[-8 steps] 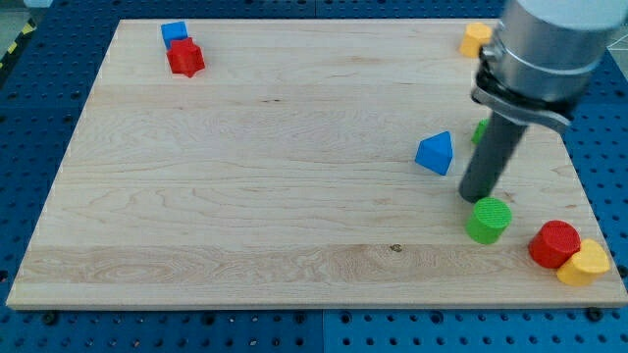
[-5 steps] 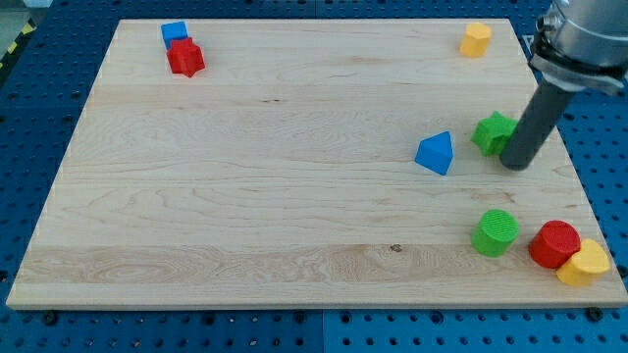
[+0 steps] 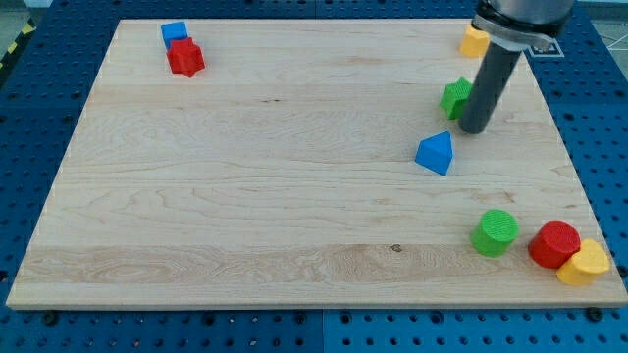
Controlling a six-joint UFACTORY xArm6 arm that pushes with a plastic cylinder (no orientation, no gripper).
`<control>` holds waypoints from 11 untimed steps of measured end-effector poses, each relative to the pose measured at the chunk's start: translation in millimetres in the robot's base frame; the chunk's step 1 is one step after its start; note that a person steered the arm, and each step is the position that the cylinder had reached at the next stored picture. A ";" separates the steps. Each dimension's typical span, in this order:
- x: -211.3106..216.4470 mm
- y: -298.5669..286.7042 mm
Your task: Move the green star to the yellow hexagon
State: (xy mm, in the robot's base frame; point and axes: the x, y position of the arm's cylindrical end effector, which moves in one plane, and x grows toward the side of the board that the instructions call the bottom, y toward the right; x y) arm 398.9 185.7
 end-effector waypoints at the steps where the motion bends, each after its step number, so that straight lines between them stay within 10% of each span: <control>1: -30.7 -0.7; 11: -146.0 -59.1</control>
State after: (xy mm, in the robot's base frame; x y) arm 252.9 126.6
